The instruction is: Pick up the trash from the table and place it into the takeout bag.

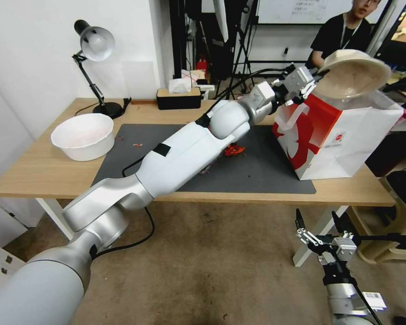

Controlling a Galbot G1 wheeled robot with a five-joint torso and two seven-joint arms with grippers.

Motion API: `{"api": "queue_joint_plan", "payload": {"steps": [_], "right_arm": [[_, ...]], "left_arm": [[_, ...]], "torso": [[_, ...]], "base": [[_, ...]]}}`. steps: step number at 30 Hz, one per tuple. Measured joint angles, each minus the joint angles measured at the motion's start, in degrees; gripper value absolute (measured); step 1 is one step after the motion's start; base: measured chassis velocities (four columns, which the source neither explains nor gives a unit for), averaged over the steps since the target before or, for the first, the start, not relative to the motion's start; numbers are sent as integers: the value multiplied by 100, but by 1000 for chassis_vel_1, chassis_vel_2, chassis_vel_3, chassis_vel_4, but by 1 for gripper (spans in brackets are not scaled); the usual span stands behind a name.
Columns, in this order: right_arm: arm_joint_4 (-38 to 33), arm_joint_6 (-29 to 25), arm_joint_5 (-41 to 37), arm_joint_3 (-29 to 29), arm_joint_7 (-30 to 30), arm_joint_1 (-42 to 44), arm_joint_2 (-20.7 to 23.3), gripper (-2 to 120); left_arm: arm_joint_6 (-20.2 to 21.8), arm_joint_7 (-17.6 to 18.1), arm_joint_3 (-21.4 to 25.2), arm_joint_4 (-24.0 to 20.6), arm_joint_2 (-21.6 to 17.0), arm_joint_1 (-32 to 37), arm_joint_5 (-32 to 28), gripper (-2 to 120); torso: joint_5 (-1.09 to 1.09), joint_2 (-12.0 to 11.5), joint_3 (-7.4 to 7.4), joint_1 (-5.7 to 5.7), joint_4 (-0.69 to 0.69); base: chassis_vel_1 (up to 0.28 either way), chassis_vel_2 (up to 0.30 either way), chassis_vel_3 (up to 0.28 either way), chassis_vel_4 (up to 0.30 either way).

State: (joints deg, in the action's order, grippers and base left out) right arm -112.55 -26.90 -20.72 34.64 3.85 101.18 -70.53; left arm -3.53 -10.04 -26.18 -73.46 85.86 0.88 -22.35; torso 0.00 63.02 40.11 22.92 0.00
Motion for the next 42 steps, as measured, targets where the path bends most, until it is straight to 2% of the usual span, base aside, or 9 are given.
{"api": "queue_joint_plan", "payload": {"steps": [6, 13, 17, 20, 24, 28, 31, 37, 42], "right_arm": [[44, -1, 0, -18, -1, -22, 5, 100], [85, 14, 11, -83, -2, -85, 0, 100], [92, 18, 18, -96, -2, -83, -1, 100], [92, 19, 25, -103, -2, -71, -6, 100], [92, 20, 29, -103, -2, -67, -12, 100], [75, 26, 56, -116, -2, -63, -22, 100], [60, 30, 77, -129, -2, -63, -29, 100], [40, 32, 124, -154, -2, -49, -46, 100], [15, 32, 133, -158, -2, -42, -47, 100]], "left_arm": [[18, 188, 58, -113, -47, 67, -52, 43], [401, 786, 358, -864, -436, 555, -818, 71], [511, 978, 573, -1095, -619, 860, -857, 81], [791, 1376, 929, -1450, -865, 1348, -865, 95], [1047, 1739, 1130, -1726, -1007, 1678, -857, 99], [1814, 2822, 1415, -2390, -1244, 2304, -852, 100], [2079, 3171, 1561, -2646, -1342, 2564, -789, 100], [2361, 3580, 1939, -3047, -1602, 3197, -469, 100], [2468, 3613, 2237, -3249, -1714, 3539, -386, 100]], "torso": [[0, 0, 0, -1, 0], [-1, 0, 0, -1, 0], [-1, 0, 0, 0, 0], [-2, 0, 0, -1, 1], [-1, 0, 0, -1, 0], [-2, 1, -1, 0, 0], [-1, 1, -1, 0, 0], [-1, 1, 0, 0, 1], [0, 1, -1, -1, 0]], "base": [[0, 0, 0, 0], [0, 0, 0, 0], [0, 0, 0, 0], [0, 0, 0, 0], [0, 0, 0, 0], [0, 0, 0, 0], [0, 0, 0, 0], [0, 0, 0, 0], [0, 0, 0, 0]]}}
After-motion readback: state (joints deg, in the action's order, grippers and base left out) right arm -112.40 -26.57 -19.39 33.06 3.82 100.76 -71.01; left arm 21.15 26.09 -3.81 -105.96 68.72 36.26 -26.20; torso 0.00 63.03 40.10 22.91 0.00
